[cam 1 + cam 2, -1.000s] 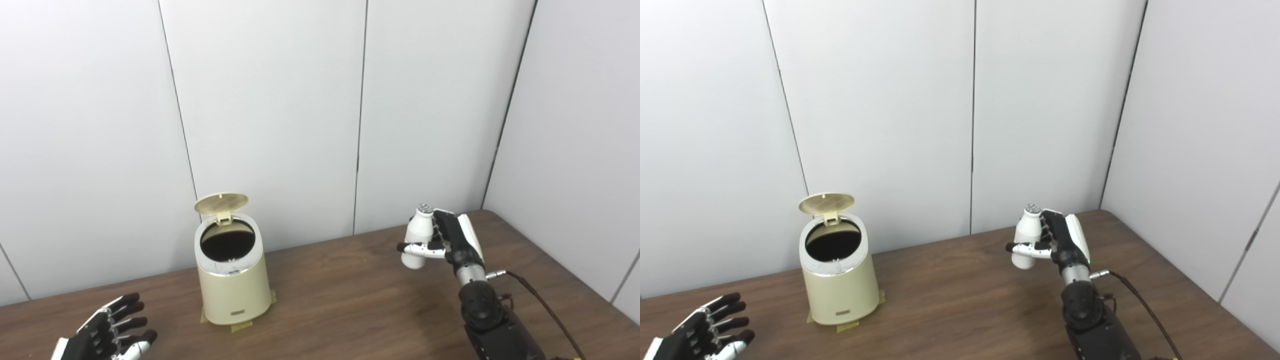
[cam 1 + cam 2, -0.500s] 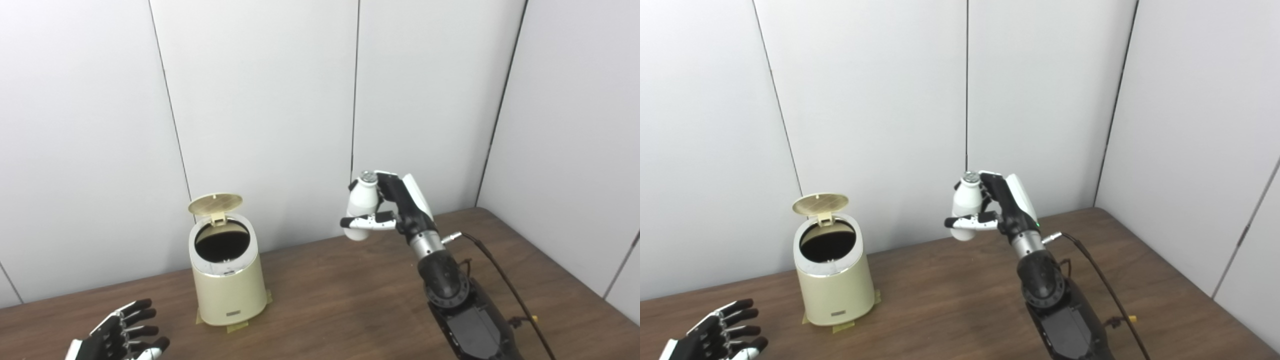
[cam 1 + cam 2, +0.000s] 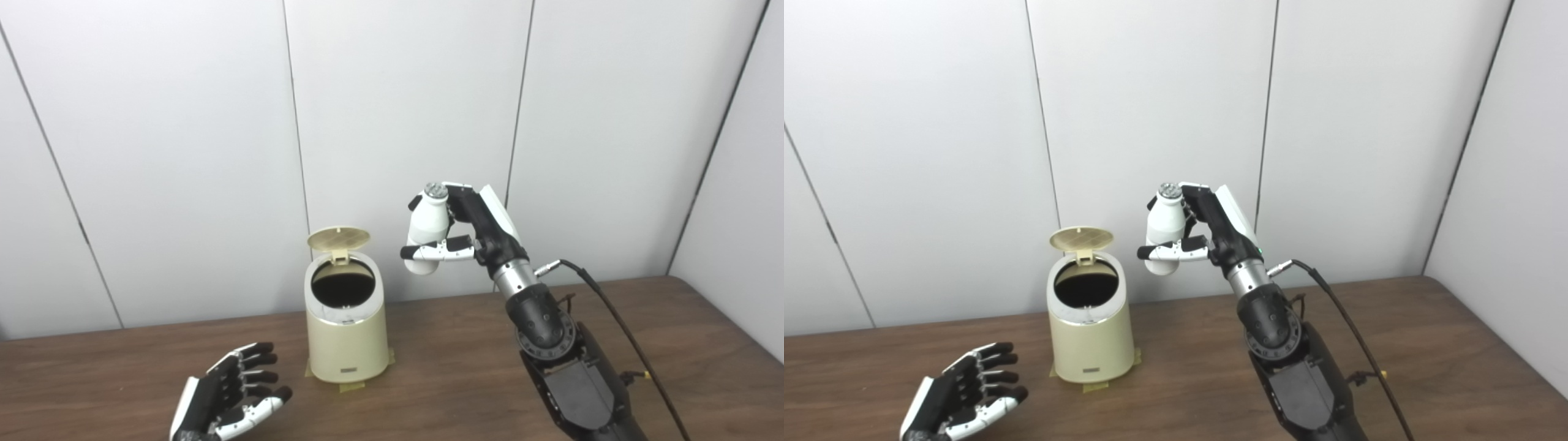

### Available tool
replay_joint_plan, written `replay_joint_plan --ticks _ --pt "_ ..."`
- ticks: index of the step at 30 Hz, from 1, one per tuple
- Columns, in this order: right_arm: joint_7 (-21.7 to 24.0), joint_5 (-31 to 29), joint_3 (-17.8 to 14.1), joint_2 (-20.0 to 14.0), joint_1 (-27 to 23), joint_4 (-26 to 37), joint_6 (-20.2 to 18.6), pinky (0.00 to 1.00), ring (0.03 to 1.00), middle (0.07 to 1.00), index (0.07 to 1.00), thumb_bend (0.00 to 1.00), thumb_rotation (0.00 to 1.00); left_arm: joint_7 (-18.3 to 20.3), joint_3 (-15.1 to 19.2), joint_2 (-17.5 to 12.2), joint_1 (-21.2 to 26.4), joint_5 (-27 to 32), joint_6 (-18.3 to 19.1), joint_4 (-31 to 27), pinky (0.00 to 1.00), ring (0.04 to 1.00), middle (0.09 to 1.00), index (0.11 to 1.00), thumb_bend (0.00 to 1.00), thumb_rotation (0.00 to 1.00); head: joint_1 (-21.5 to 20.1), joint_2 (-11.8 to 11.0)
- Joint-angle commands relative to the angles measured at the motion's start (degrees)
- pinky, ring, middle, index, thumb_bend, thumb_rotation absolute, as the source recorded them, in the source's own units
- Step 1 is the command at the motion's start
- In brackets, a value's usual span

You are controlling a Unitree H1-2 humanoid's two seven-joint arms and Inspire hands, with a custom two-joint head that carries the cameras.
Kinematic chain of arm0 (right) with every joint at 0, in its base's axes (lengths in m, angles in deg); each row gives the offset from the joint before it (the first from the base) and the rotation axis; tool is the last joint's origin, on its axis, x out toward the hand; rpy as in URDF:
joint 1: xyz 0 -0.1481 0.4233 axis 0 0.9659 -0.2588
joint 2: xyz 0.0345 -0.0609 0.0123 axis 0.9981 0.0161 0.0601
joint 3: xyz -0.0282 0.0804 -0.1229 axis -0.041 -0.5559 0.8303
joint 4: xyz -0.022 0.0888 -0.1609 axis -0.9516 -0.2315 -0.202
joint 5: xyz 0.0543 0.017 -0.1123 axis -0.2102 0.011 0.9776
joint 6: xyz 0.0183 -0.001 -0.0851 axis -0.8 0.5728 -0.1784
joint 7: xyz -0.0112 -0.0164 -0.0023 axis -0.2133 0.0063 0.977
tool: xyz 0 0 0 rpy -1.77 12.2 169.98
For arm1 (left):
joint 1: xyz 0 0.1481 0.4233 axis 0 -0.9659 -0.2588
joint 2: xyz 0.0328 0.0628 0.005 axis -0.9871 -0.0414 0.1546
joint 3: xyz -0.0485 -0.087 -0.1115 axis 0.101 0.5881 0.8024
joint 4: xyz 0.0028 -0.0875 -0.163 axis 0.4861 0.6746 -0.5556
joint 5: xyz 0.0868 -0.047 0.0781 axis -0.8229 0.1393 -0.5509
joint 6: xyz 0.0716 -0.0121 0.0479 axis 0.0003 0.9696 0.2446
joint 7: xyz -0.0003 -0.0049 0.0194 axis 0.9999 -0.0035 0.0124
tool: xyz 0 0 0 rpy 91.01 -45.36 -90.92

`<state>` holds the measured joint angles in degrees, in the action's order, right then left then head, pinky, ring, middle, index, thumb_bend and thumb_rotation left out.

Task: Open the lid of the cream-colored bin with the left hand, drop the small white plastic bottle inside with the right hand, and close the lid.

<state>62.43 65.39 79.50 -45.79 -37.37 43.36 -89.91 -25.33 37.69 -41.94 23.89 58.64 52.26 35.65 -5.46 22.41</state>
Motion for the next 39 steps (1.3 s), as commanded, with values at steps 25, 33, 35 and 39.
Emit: replay_joint_plan --ticks 25,33,35,39 --pt "3.57 -2.37 2.89 7.2 -6.39 -2.55 2.42 0.3 0.372 0.478 0.551 0.51 0.0 -2.96 -1.58 2.25 3.26 -2.24 -1.39 -0.97 0.62 0.656 0.719 0.744 0.73 0.08 5.31 1.05" --pt "4.3 -1.69 2.98 6.65 -4.53 -1.1 0.95 0.31 0.386 0.476 0.535 0.51 0.0 -2.77 -1.47 2.33 3.47 -1.64 -1.07 -0.84 0.62 0.657 0.723 0.743 0.73 0.08 5.64 1.71" --pt "4.44 -1.25 3.19 6.38 -4.01 -0.73 0.93 0.31 0.39 0.479 0.531 0.51 0.0 -2.78 -1.48 2.39 3.38 -1.61 -0.8 -1.05 0.61 0.654 0.72 0.742 0.74 0.08 5.66 1.93" --pt "4.48 -0.51 3.5 6.1 -3.39 -0.53 0.84 0.3 0.382 0.475 0.529 0.51 0.0 -2.68 -1.62 2.43 3.09 -1.69 -0.31 -1.8 0.61 0.655 0.721 0.747 0.73 0.07 5.75 2.23"
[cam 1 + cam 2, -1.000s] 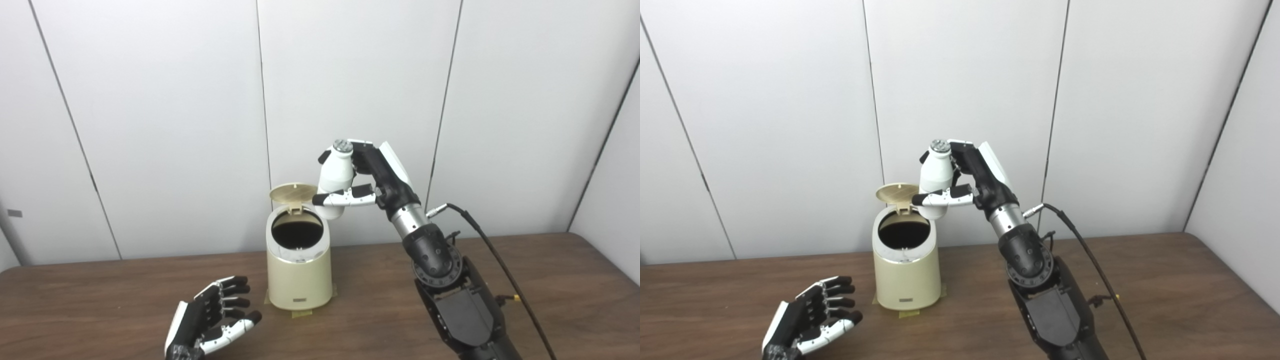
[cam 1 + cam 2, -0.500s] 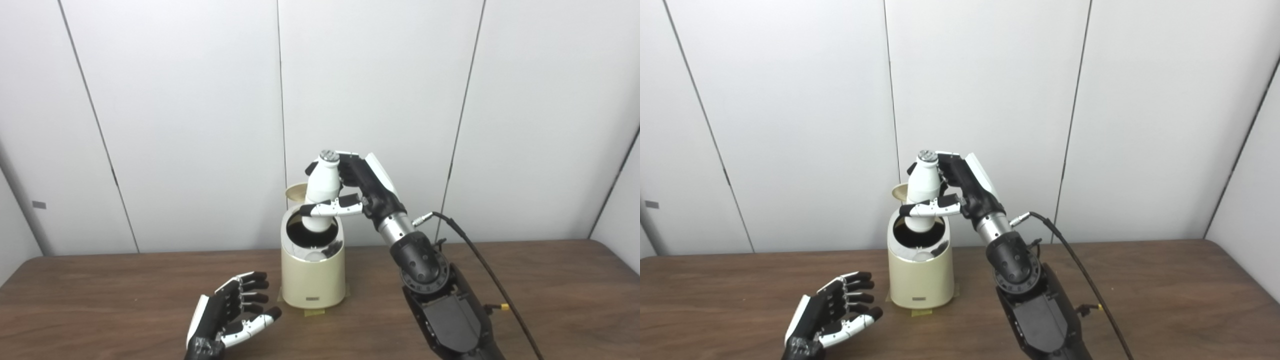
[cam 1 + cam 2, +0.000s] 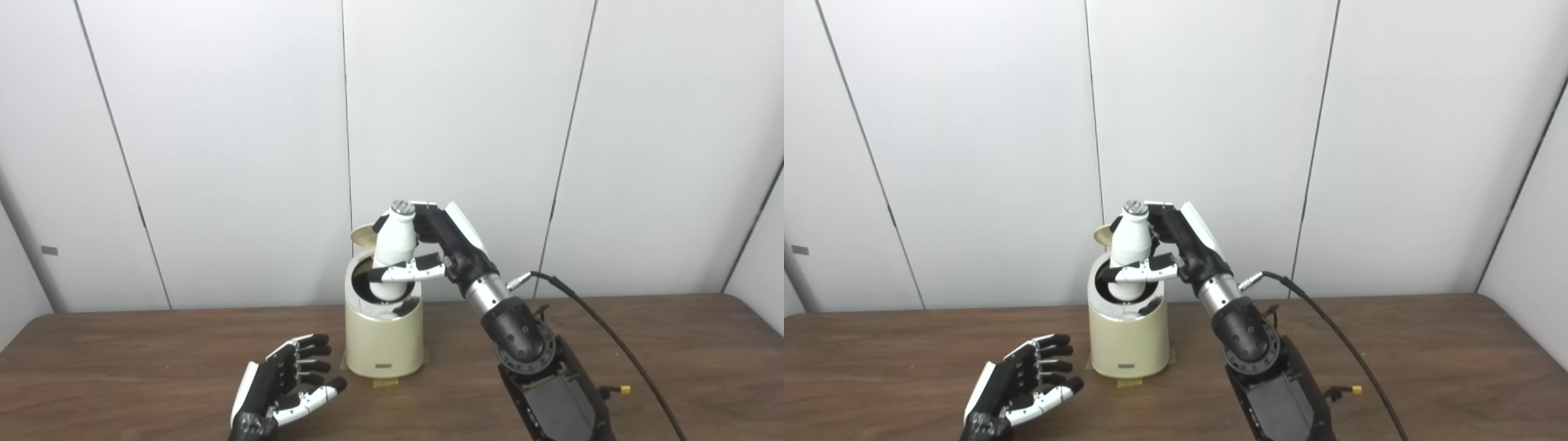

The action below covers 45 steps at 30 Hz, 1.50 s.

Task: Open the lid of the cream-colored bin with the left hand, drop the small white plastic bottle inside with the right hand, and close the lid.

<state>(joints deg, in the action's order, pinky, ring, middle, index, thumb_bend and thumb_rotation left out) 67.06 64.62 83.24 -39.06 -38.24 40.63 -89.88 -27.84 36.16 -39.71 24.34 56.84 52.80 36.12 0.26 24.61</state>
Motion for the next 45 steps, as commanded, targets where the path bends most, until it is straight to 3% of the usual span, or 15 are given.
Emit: replay_joint_plan --ticks 1,16,34,45 --pt "-0.18 0.51 -0.12 -0.69 -2.47 2.07 0.96 0.3 0.381 0.475 0.529 0.51 0.0 -0.22 -0.13 0.19 2.59 -0.01 -0.7 -2.42 0.61 0.657 0.722 0.749 0.73 0.08 0.07 0.11" --pt "0.0 -0.42 0.02 -0.41 -4.24 -4.12 4.67 0.33 0.392 0.479 0.525 0.51 0.0 -0.39 -0.37 0.45 2.08 -0.33 0.48 -3.82 0.61 0.651 0.715 0.749 0.73 0.09 0.89 0.66" --pt "-3.22 -0.56 -1.3 1.39 -10.6 -14.99 5.12 0.3 0.376 0.474 0.536 0.51 0.0 -0.38 -1.0 0.86 1.05 -0.43 1.42 -5.48 0.61 0.652 0.718 0.754 0.72 0.07 1.89 0.86" --pt "-4.97 -0.06 -0.75 1.42 -11.69 -16.76 6.48 0.3 0.377 0.483 0.537 0.51 0.0 -0.32 -1.4 0.79 0.87 -0.57 1.08 -5.7 0.6 0.647 0.721 0.752 0.72 0.08 1.98 1.44"
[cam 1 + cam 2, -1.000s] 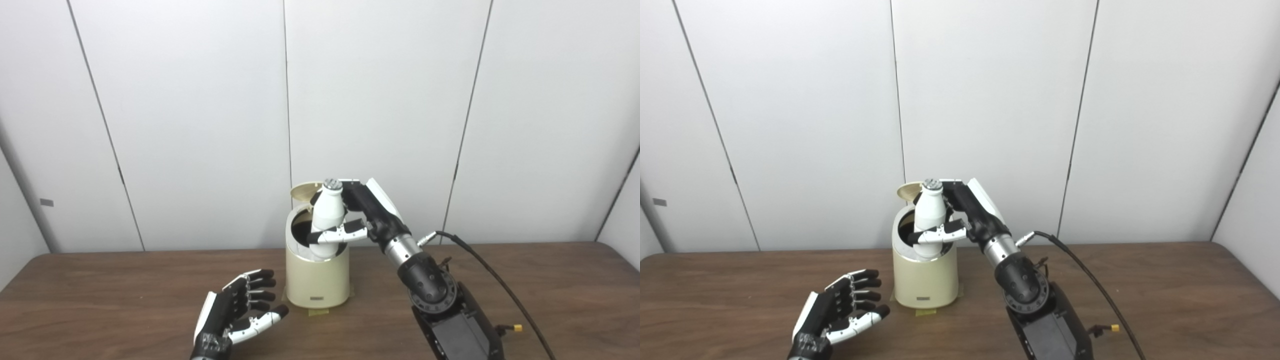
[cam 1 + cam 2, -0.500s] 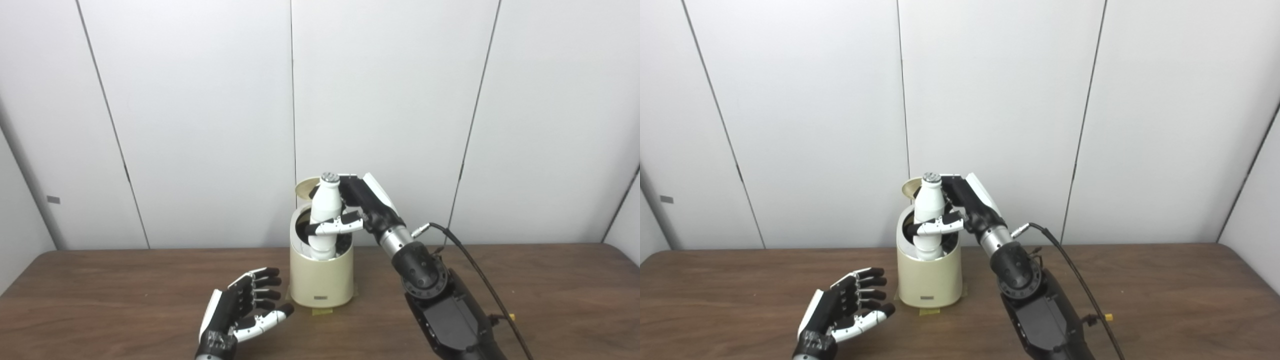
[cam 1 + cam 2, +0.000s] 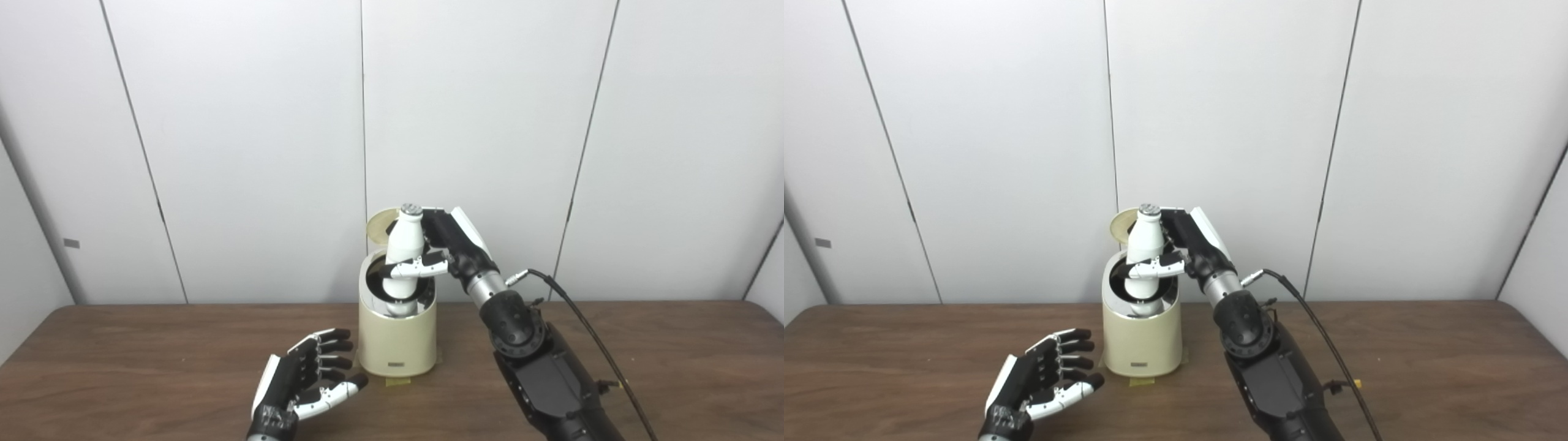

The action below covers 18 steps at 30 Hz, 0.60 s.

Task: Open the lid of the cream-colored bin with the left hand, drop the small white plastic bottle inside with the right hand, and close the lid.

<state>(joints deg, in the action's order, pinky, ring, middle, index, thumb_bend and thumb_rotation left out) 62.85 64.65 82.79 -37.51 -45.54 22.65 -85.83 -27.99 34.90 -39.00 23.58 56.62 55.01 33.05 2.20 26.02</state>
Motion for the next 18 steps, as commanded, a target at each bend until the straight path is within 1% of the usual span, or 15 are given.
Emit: replay_joint_plan --ticks 1,3,6,8,10,13,16,17,18 --pt "-0.7 0.27 0.09 -0.39 -4.45 1.0 3.09 0.3 0.378 0.481 0.537 0.51 0.0 -0.17 -0.14 0.12 1.62 -0.32 -1.03 -2.72 0.6 0.647 0.721 0.752 0.72 0.08 0.04 0.03" --pt "-0.46 0.79 0.69 -0.84 -4.48 0.78 3.9 0.3 0.373 0.481 0.547 0.51 0.0 -0.17 -0.14 0.21 1.61 -0.2 -0.88 -2.9 0.59 0.64 0.716 0.749 0.72 0.08 0.07 0.18" --pt "0.35 2.38 2.5 -2.16 -4.06 0.74 5.99 0.29 0.37 0.473 0.551 0.51 0.0 -0.26 -0.29 0.11 1.64 -0.61 -0.86 -2.97 0.59 0.635 0.714 0.749 0.72 0.08 0.06 0.36" --pt "0.3 2.83 3.25 -2.81 -3.65 0.34 8.82 0.29 0.371 0.471 0.55 0.51 0.0 -0.25 -0.31 0.08 1.65 -0.63 -0.83 -2.96 0.58 0.633 0.713 0.752 0.72 0.09 0.06 0.36" --pt "-0.12 3.17 3.56 -3.15 -3.39 -0.38 11.48 0.31 0.399 0.477 0.532 0.52 0.0 -0.26 -0.29 0.11 1.66 -0.54 -0.78 -2.97 0.58 0.634 0.714 0.753 0.72 0.08 0.06 0.36" --pt "-0.06 3.12 3.58 -3.56 -3.27 -1.52 14.12 0.36 0.415 0.519 0.512 0.52 0.0 -0.2 -0.25 0.19 1.64 -0.31 -0.66 -3.18 0.58 0.638 0.715 0.751 0.72 0.07 -0.06 0.7" --pt "0.2 3.56 3.72 -4.07 -2.98 -1.71 15.14 0.33 0.425 0.531 0.515 0.52 0.0 -0.22 -0.24 0.28 1.61 -0.25 -0.14 -3.43 0.58 0.633 0.71 0.747 0.72 0.08 -0.04 0.87" --pt "0.27 4.08 3.95 -4.31 -2.77 -1.35 15.12 0.35 0.483 0.6 0.582 0.69 0.0 -0.18 -0.25 0.3 1.59 -0.18 -0.02 -3.54 0.57 0.632 0.711 0.747 0.72 0.07 -0.07 0.95" --pt "0.32 4.43 4.1 -4.47 -2.64 -1.1 15.1 0.37 0.521 0.644 0.626 0.77 0.0 -0.14 -0.25 0.3 1.58 -0.14 0.04 -3.61 0.57 0.631 0.711 0.745 0.72 0.07 -0.07 0.95"
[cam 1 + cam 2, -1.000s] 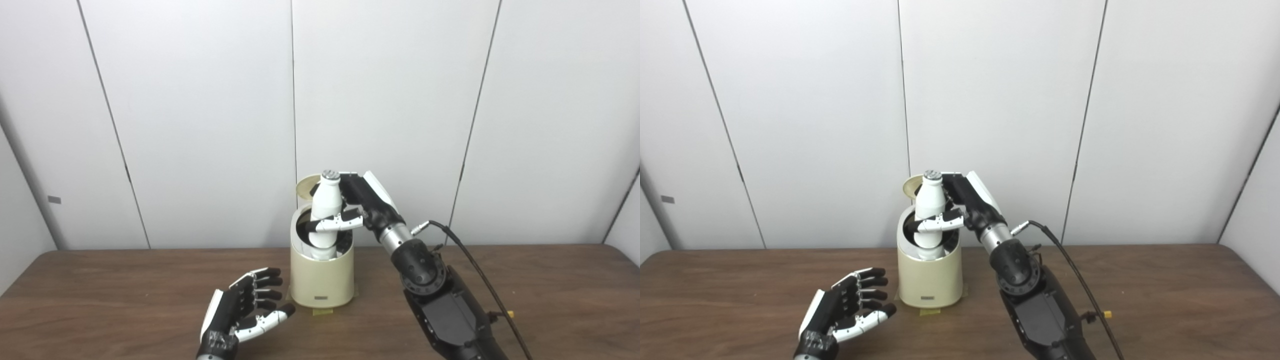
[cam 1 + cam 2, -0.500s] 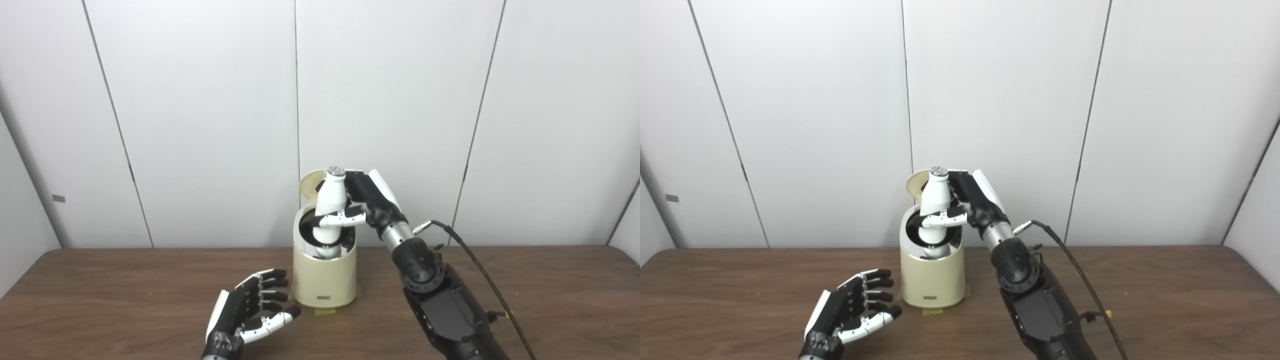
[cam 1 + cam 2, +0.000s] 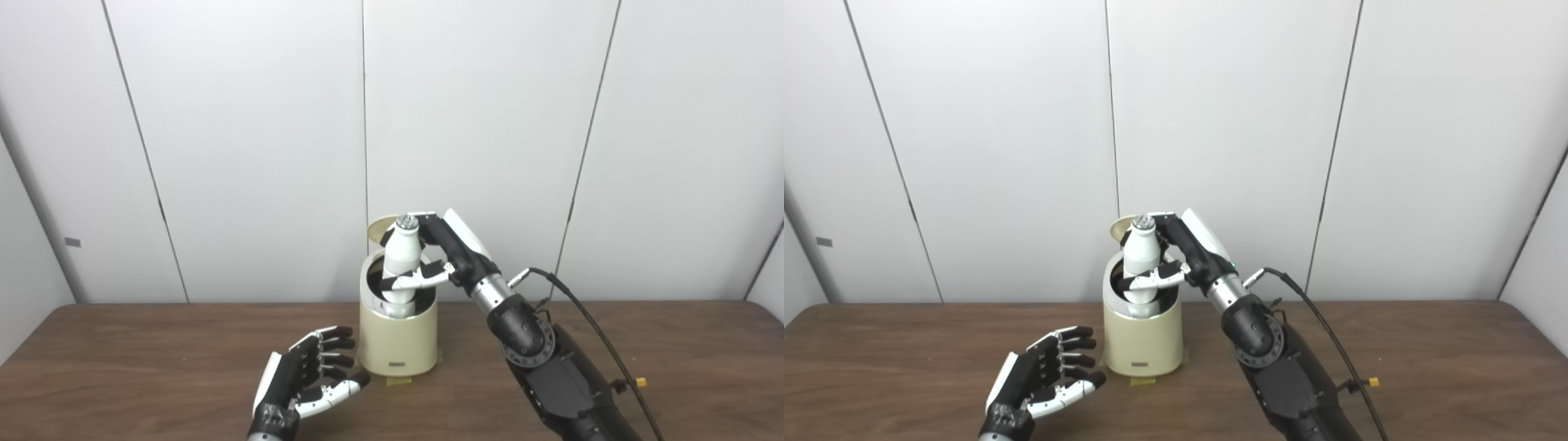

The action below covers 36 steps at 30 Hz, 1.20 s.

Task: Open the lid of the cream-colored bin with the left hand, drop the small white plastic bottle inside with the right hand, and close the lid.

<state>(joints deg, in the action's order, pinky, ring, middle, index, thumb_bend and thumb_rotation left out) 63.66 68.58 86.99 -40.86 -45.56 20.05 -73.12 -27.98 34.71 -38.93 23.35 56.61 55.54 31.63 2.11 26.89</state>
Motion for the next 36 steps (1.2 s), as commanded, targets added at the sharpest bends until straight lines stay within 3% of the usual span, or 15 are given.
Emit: replay_joint_plan --ticks 1,8,21,32,36 --pt "-0.51 1.07 0.16 -1.36 -2.44 1.79 2.43 0.38 0.545 0.671 0.653 0.82 0.0 -0.14 -0.07 0.22 1.83 -0.13 -0.59 -2.11 0.57 0.631 0.711 0.745 0.72 0.07 0.02 0.07" --pt "-0.19 3.83 1.52 -2.72 -1.09 3.19 3.18 0.47 0.628 0.73 0.705 0.84 0.01 -0.14 -0.19 0.21 1.75 -0.43 -0.15 -2.3 0.59 0.635 0.711 0.749 0.72 0.08 -0.06 0.33" --pt "-0.04 4.89 1.33 -3.03 -0.02 4.09 3.37 0.53 0.642 0.697 0.681 0.8 0.0 0.22 -0.17 0.29 1.82 0.25 -0.73 -1.79 0.57 0.637 0.719 0.744 0.72 0.07 0.08 0.64" --pt "-2.3 6.39 1.18 -2.1 0.07 3.24 4.03 0.52 0.613 0.676 0.663 0.77 0.01 0.17 -0.07 0.36 1.81 0.24 -1.05 -1.63 0.56 0.632 0.718 0.745 0.72 0.08 0.15 0.64" --pt "-3.32 5.5 0.42 -0.93 0.47 3.7 2.67 0.46 0.582 0.671 0.654 0.78 0.02 0.34 0.01 0.34 1.83 0.49 -1.26 -1.41 0.56 0.638 0.723 0.748 0.72 0.08 0.25 0.56"
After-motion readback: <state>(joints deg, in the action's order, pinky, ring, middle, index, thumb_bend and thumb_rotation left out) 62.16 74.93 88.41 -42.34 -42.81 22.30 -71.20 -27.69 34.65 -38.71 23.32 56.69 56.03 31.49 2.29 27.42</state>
